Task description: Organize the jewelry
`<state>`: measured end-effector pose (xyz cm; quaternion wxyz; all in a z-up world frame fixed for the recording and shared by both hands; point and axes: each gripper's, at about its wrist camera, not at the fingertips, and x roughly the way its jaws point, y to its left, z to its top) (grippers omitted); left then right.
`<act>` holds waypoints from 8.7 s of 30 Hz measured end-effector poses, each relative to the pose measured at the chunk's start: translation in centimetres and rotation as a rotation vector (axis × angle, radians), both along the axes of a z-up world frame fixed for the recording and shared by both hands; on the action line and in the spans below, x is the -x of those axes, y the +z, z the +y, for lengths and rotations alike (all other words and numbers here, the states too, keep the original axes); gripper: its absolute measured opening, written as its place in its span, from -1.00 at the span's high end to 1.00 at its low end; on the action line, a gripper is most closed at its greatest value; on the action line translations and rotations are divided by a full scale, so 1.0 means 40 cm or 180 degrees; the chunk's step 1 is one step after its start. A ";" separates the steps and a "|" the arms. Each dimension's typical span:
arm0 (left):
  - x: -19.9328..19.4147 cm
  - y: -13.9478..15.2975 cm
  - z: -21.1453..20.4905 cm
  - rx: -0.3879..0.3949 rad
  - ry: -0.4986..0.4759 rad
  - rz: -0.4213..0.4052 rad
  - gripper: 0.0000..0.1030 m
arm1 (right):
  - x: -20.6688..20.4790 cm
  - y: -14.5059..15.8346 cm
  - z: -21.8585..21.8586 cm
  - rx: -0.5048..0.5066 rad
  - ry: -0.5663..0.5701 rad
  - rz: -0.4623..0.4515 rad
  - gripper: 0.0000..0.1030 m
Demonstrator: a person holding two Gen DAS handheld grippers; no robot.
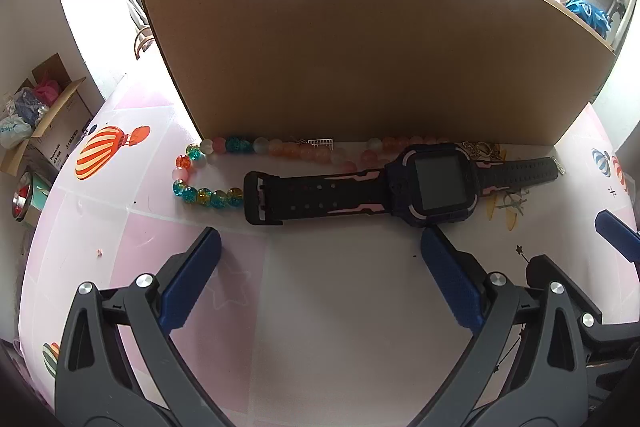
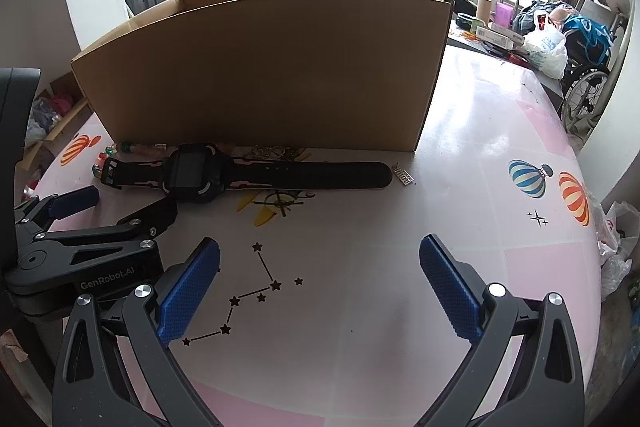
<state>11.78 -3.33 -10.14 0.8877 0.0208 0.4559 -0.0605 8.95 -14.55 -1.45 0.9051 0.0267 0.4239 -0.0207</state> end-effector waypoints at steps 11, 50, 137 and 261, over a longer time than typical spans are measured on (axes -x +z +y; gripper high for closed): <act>-0.002 0.001 0.001 0.0001 0.0000 -0.0003 -0.87 | 0.024 0.028 0.009 0.0071 0.0213 -0.0207 -0.90; -0.002 0.001 0.000 0.0002 0.0000 -0.0009 -0.87 | 0.034 0.016 -0.026 0.0072 0.0149 -0.0132 -0.90; 0.000 -0.001 -0.001 0.0011 0.0000 -0.0019 -0.87 | 0.058 0.057 0.018 0.0227 0.0191 -0.0135 -0.90; 0.194 0.010 -0.118 -0.0542 -0.2183 -0.0181 -0.23 | -0.002 -0.061 0.002 -0.1656 0.0322 0.0248 0.91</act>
